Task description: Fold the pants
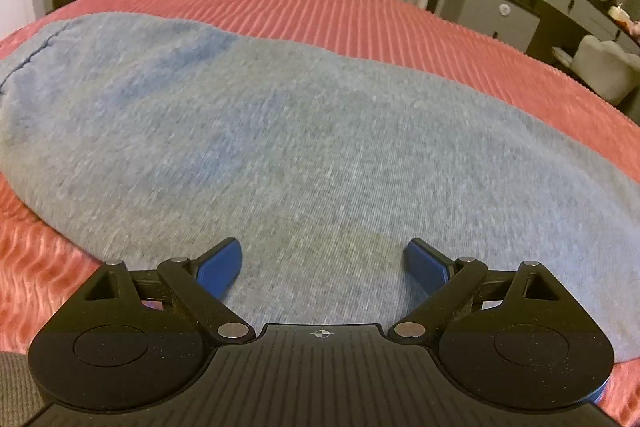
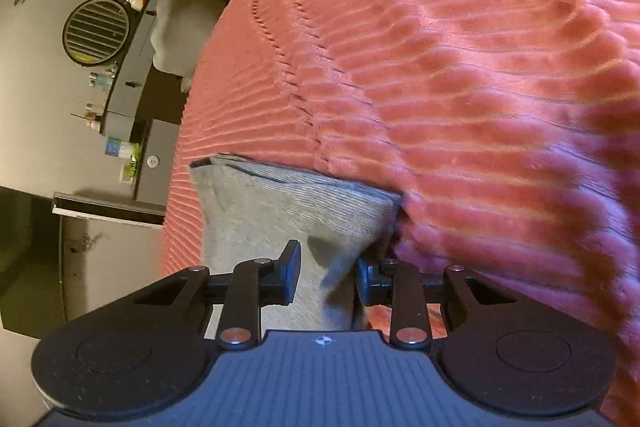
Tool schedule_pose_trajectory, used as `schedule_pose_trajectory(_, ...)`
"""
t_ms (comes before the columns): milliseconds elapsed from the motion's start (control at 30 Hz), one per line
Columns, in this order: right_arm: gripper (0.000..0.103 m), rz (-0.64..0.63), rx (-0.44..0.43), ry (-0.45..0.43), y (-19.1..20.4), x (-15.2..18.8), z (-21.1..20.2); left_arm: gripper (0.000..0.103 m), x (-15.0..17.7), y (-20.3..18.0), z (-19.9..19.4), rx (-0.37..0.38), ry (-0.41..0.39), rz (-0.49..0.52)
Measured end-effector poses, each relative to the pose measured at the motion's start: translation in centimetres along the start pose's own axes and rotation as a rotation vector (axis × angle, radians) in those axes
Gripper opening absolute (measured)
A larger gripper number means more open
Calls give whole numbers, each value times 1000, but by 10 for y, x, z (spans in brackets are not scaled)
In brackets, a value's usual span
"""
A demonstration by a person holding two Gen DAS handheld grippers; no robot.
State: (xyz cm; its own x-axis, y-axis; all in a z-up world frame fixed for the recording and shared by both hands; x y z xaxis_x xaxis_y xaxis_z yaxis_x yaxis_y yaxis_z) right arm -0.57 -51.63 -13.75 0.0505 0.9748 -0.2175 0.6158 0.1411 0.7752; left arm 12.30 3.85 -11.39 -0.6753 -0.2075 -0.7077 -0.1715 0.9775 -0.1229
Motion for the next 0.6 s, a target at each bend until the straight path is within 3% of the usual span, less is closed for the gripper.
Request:
schedule_pose_trajectory(200,31,-23,22,-28,-7,-7,-18,95,0,-2,1,-5,-9,4)
schedule_pose_trajectory(300,43,-69,72,-55,-15,-7,-30,96,0,-2,2,-7,-14,11)
schedule_pose_trajectory(467,43,-77,33,-46,-12,-13,-22,96,0,-3,3,-10,-21,18)
schedule_pose_trajectory(600,41,-1,53,-31,-21,-17,-9,96,-1,-2,2,-10,-25,15)
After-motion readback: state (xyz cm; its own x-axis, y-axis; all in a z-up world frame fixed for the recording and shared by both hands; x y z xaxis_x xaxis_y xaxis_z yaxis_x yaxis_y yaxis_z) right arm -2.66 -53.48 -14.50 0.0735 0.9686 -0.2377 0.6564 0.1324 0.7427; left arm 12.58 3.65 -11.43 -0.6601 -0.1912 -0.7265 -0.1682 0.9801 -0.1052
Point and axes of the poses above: each gripper's, at about its wrist camera, not at the fingertips, and z roughly the way its jaws point, y to its left, x to its underside, the point moved 10 cm from there along z, roughly the way its jaws point, and after that the axes turned 5 degrees about -y, right-handed, at the moved point
